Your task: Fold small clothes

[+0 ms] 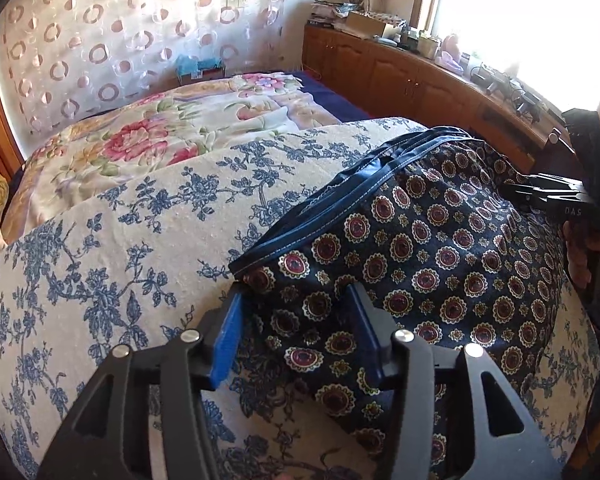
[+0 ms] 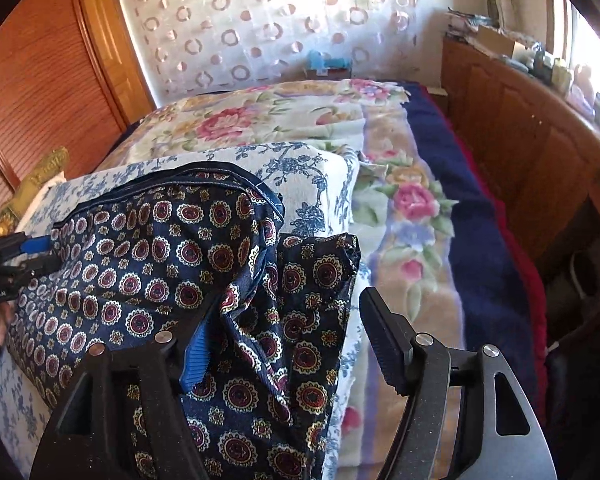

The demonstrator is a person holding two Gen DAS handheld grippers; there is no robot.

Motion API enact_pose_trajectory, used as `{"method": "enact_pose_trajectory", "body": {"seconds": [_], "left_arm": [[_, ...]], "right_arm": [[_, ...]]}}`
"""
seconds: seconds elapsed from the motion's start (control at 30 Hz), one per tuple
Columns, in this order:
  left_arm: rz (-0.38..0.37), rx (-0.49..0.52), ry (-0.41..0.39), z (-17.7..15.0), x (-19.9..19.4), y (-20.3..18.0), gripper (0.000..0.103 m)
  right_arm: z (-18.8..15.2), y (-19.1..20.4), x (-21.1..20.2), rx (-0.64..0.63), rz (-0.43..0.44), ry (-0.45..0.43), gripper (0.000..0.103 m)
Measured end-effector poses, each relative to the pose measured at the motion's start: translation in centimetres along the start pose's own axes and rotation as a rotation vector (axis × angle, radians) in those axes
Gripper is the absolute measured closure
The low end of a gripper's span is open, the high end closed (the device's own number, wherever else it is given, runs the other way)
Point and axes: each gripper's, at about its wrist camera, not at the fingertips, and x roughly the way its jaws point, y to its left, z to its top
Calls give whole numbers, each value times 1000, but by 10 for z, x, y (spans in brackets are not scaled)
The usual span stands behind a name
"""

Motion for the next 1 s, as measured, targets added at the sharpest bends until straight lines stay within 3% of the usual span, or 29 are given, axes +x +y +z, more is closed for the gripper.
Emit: {"method": "enact_pose_trajectory", "body": {"seconds": [0.13,0.43,0.5,0.53,0.73,0.87,0.93,0.97,1.0], "left_arm": [[-2,-1,-6,2,2,1,50],[0,-5,2,10,8,3,49],[-3,-8,-1,9,7,3,49],[-3,-8,-1,10,8,3,49],[34,-9,19,19,16,-1,49],[9,-20,23,22,18,0,49],[-34,-29,7,21,16,2,67],[-53,-34,5,20,15,3,70],[-74,-41,5,20,14,4,82]], "right_arm": [[1,1,4,8,21,11,34],[-1,12,2,-38,26,-3,59],[-1,12,0,-48,16,-13,69],[-1,12,-2,-50,25,-20,85],[-3,23,-3,-99,27,-30,93],[-5,23,-5,-99,24,-46,97],[-7,25,-9,-117,17,-68,98],[-8,27,-11,-125,13,-79,98],[-9,28,-13,-131,7,-92,98]]}}
